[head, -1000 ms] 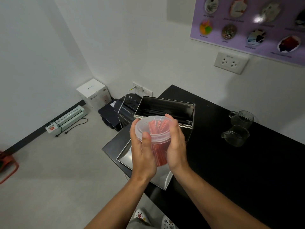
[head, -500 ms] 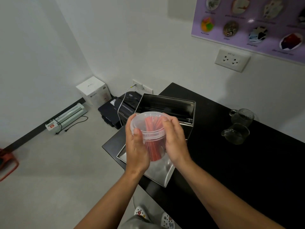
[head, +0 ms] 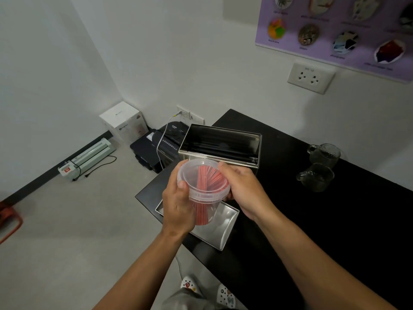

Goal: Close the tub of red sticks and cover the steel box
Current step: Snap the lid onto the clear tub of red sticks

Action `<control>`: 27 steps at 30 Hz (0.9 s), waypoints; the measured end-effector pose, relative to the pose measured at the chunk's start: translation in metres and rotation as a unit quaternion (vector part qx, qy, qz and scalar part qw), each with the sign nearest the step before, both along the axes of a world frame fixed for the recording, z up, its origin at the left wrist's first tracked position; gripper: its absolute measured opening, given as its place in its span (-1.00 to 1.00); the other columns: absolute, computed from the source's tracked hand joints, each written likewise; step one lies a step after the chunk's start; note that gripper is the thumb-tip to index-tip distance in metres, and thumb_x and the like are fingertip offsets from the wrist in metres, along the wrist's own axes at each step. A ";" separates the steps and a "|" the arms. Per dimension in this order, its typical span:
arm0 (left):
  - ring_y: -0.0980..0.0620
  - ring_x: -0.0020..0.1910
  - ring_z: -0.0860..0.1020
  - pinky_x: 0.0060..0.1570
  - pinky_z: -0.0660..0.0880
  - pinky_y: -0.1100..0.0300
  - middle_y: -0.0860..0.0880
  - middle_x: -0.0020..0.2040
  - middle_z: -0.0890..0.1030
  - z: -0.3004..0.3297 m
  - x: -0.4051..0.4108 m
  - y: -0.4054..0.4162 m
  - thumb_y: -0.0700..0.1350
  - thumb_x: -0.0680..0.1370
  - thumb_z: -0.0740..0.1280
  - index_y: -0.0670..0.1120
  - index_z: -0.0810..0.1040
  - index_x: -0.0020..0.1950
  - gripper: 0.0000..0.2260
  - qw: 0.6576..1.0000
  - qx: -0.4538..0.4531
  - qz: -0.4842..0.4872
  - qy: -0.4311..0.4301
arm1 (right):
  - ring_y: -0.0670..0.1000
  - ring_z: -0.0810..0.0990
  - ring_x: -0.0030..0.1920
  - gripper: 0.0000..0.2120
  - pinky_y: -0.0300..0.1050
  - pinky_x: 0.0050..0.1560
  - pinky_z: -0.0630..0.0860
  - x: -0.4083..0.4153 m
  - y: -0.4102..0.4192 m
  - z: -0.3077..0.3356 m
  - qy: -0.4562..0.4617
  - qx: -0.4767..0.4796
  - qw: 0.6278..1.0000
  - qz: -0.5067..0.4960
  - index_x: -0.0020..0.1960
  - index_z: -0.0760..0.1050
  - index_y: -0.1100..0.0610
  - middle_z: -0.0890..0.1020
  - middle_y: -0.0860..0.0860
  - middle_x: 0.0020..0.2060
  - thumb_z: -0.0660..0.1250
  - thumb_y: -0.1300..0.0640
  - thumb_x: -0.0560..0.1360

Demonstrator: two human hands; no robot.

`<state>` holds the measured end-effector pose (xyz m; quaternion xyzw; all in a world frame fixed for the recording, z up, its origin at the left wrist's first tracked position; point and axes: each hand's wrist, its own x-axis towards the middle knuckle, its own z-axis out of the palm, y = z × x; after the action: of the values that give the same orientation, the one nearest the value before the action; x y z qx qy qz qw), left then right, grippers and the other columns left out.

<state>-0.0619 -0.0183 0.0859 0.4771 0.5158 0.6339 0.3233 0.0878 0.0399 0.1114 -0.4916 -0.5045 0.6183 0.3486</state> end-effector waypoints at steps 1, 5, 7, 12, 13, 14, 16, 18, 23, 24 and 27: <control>-0.05 0.22 0.68 0.16 0.61 0.17 0.08 0.23 0.68 0.000 0.000 0.000 0.46 0.61 0.12 0.10 0.51 0.41 -0.42 1.000 -0.005 -0.002 -0.001 | -0.07 0.56 -0.41 -0.51 -0.27 -0.38 0.49 0.001 -0.001 -0.001 0.002 0.003 1.000 -0.003 -0.11 0.61 0.37 0.61 0.09 -0.35 0.28 -0.08 0.66; 0.05 0.26 0.67 0.18 0.60 0.22 0.22 0.25 0.67 0.002 0.001 -0.001 0.46 0.61 0.10 0.11 0.46 0.44 -0.41 1.000 -0.016 -0.014 0.017 | 0.08 0.67 -0.25 -0.53 -0.05 -0.17 0.63 0.003 -0.001 -0.005 -0.002 0.011 1.000 0.003 -0.10 0.69 0.23 0.74 0.20 -0.21 0.31 -0.17 0.62; 0.16 0.28 0.64 0.18 0.56 0.33 0.28 0.26 0.65 0.004 0.001 -0.002 0.39 0.67 0.08 0.18 0.45 0.46 -0.52 0.998 -0.017 -0.024 0.047 | 0.14 0.73 -0.20 -0.52 0.09 -0.06 0.67 0.007 0.001 -0.005 -0.004 0.013 1.000 -0.003 -0.12 0.72 0.16 0.75 0.21 -0.18 0.31 -0.24 0.56; 0.19 0.19 0.63 0.17 0.62 0.18 0.20 0.16 0.66 0.005 -0.007 -0.006 0.14 0.68 0.20 0.36 0.58 0.31 -0.73 0.988 -0.118 -0.006 0.100 | 0.34 0.71 -0.15 -0.69 0.36 -0.06 0.65 0.024 0.009 -0.010 -0.013 0.047 0.998 -0.036 -0.03 0.73 0.09 0.72 0.28 -0.16 0.31 -0.09 0.63; 0.21 0.09 0.65 0.05 0.64 0.21 0.19 0.10 0.68 0.005 -0.008 -0.007 0.08 0.69 0.22 0.38 0.61 0.28 -0.72 0.987 -0.124 -0.026 0.095 | 0.25 0.72 -0.20 -0.71 0.33 -0.08 0.66 0.027 0.008 -0.011 -0.019 0.055 0.998 -0.035 -0.03 0.73 0.06 0.72 0.26 -0.18 0.31 -0.07 0.63; 0.21 -0.02 0.66 -0.05 0.63 0.26 0.15 0.06 0.71 0.005 -0.010 -0.009 0.01 0.71 0.23 0.41 0.63 0.25 -0.69 0.987 -0.132 -0.048 0.082 | 0.17 0.70 -0.23 -0.73 0.30 -0.11 0.66 0.029 0.007 -0.013 -0.025 0.061 0.997 -0.032 -0.04 0.73 0.04 0.72 0.24 -0.19 0.32 -0.06 0.64; 0.13 -0.14 0.63 -0.13 0.62 0.25 0.02 0.01 0.73 0.005 -0.013 -0.010 -0.09 0.76 0.24 0.39 0.68 0.22 -0.63 0.983 -0.165 -0.076 0.037 | 0.08 0.71 -0.25 -0.76 0.15 -0.21 0.70 0.032 0.003 -0.017 -0.031 0.063 0.997 -0.025 -0.02 0.73 0.01 0.72 0.17 -0.21 0.32 -0.04 0.65; 0.09 -0.18 0.61 -0.14 0.63 0.22 -0.04 -0.03 0.73 0.001 -0.016 -0.010 -0.15 0.77 0.23 0.31 0.71 0.22 -0.62 0.978 -0.190 -0.088 0.008 | 0.01 0.73 -0.23 -0.78 -0.07 -0.24 0.68 0.035 -0.002 -0.021 -0.026 0.058 0.998 -0.018 0.02 0.73 -0.02 0.74 0.13 -0.20 0.32 -0.02 0.66; 0.14 -0.23 0.56 -0.12 0.60 0.26 0.01 -0.16 0.70 -0.009 -0.008 -0.012 -0.17 0.77 0.22 0.04 0.71 0.32 -0.70 0.971 -0.210 -0.117 0.011 | 0.07 0.76 -0.19 -0.82 -0.05 -0.15 0.72 0.052 -0.013 -0.029 -0.038 0.053 0.998 -0.016 0.05 0.73 -0.11 0.73 0.20 -0.15 0.34 0.01 0.66; 0.14 -0.22 0.58 -0.12 0.61 0.27 -0.01 -0.14 0.72 -0.011 -0.005 -0.011 -0.17 0.77 0.22 0.05 0.71 0.31 -0.71 0.968 -0.216 -0.125 0.011 | 0.10 0.77 -0.17 -0.83 -0.01 -0.13 0.73 0.058 -0.014 -0.031 -0.048 0.051 0.997 -0.018 0.05 0.73 -0.12 0.74 0.17 -0.16 0.35 0.01 0.65; 0.17 -0.21 0.62 -0.11 0.61 0.26 0.04 -0.14 0.73 -0.017 0.008 -0.005 -0.15 0.76 0.24 0.08 0.69 0.28 -0.74 0.958 -0.233 -0.162 0.032 | 0.14 0.75 -0.15 -0.84 0.07 -0.09 0.73 0.082 -0.015 -0.036 -0.098 0.045 0.994 -0.025 0.03 0.73 -0.15 0.75 0.09 -0.18 0.36 -0.02 0.64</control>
<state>-0.0540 -0.0229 0.0686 0.4855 0.5748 0.4196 0.5077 0.1693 0.0249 0.0759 -0.5457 -0.5514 0.5349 0.3346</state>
